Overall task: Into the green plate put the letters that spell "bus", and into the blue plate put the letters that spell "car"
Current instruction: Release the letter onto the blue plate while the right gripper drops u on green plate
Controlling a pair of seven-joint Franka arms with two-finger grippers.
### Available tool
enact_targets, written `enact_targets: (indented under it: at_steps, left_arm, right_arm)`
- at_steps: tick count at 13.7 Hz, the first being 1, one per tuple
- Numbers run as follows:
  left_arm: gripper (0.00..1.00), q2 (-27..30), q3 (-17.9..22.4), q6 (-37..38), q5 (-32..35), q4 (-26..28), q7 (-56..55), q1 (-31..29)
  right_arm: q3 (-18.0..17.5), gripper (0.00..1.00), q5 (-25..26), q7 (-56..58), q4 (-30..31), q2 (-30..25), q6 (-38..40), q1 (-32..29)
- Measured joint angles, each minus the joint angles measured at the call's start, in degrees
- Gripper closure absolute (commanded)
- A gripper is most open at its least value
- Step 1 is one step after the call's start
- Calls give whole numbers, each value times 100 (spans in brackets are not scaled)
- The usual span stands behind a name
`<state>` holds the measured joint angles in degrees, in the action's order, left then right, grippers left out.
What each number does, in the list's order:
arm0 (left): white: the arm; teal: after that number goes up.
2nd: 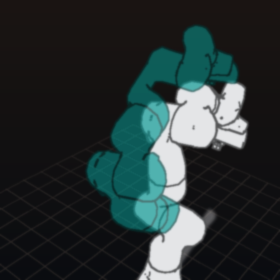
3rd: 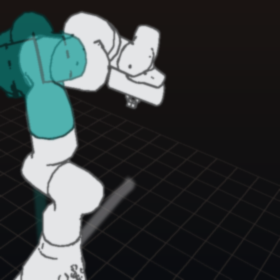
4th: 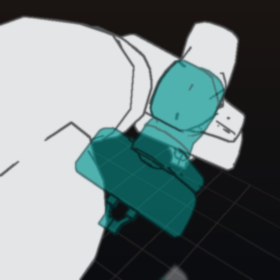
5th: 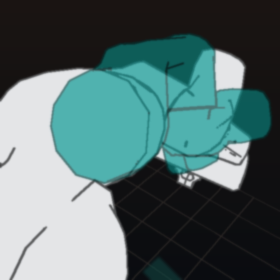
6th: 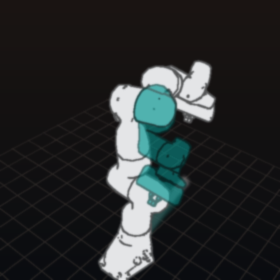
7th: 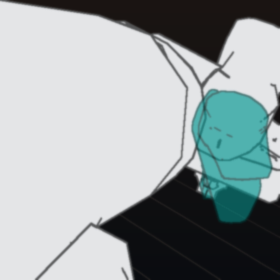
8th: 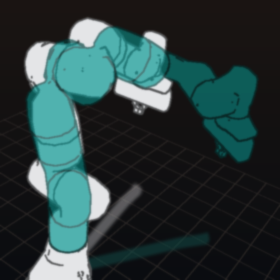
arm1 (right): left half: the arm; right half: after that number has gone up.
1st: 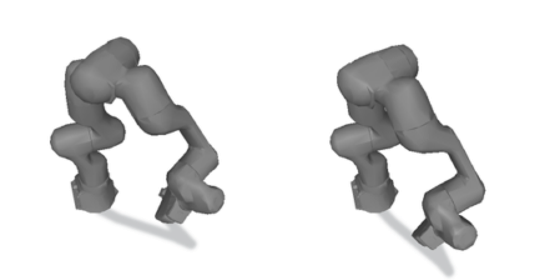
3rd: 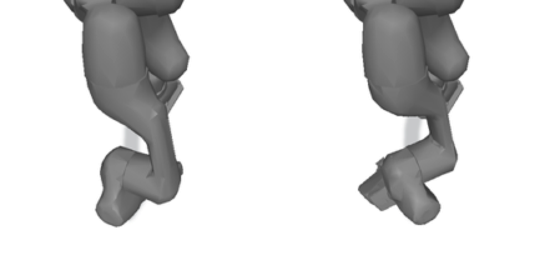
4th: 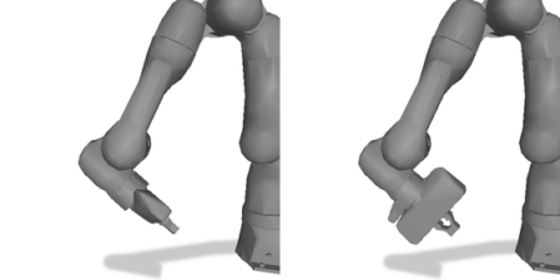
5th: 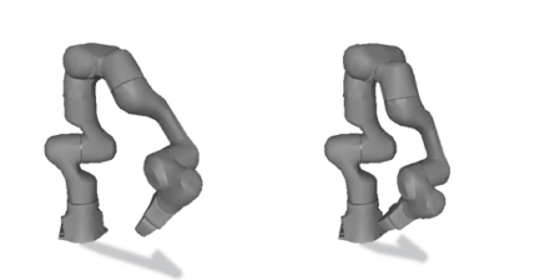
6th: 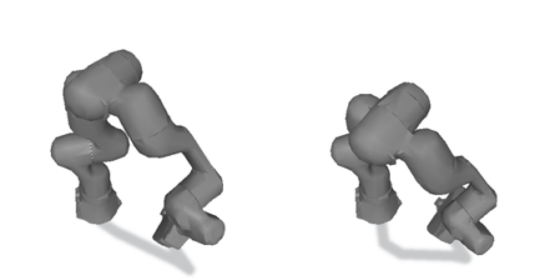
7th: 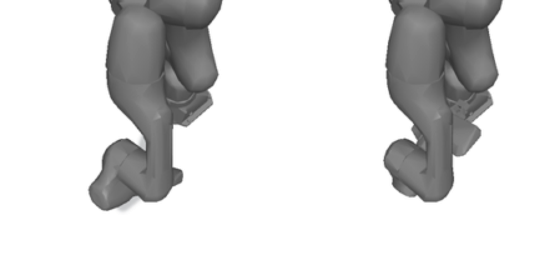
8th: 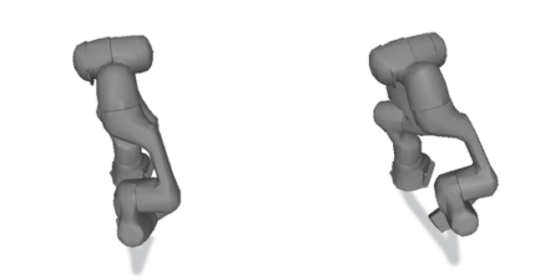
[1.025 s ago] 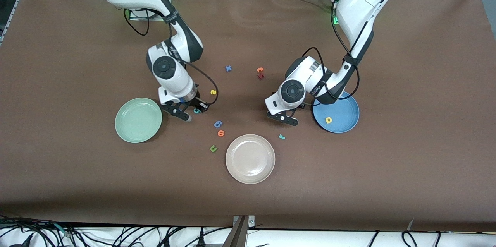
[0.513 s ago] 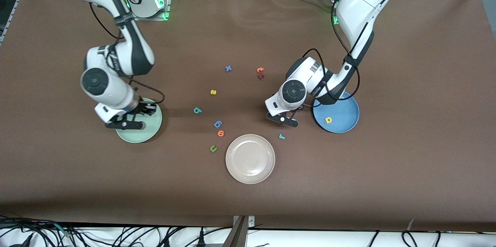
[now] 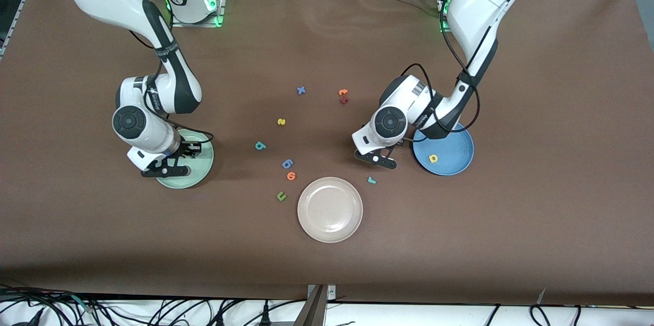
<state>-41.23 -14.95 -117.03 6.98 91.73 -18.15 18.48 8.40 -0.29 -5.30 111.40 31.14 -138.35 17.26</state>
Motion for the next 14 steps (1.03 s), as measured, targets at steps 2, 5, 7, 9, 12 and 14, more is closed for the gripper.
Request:
enact_targets:
  at_steps: [2, 5, 7, 9, 12, 14]
  left_arm:
    - [90, 224, 14, 398, 0, -14, 415, -317]
    - [87, 413, 19, 878, 1, -9, 895, -862]
    - [85, 405, 32, 1019, 3, 61, 1269, -1116]
    - [38, 367, 59, 1022, 3, 195, 1612, -1302]
    - [0, 226, 57, 1021, 3, 278, 1739, -1397]
    - [0, 212, 26, 1018, 3, 252, 1741, -1384]
  right_arm:
    - [2, 1, 0, -3, -2, 25, -35, 0]
    - [1, 1, -2, -77, -43, -90, 18, 0]
    - [-113, 1, -7, -542, -61, -322, 244, 0]
    - [-575, 1, -6, -1519, -60, -520, 334, 34]
    - [-1202, 1, -2, -3163, -41, -533, 30, 324]
    - [-1430, 1, 2, -3929, 69, -440, -354, 538]
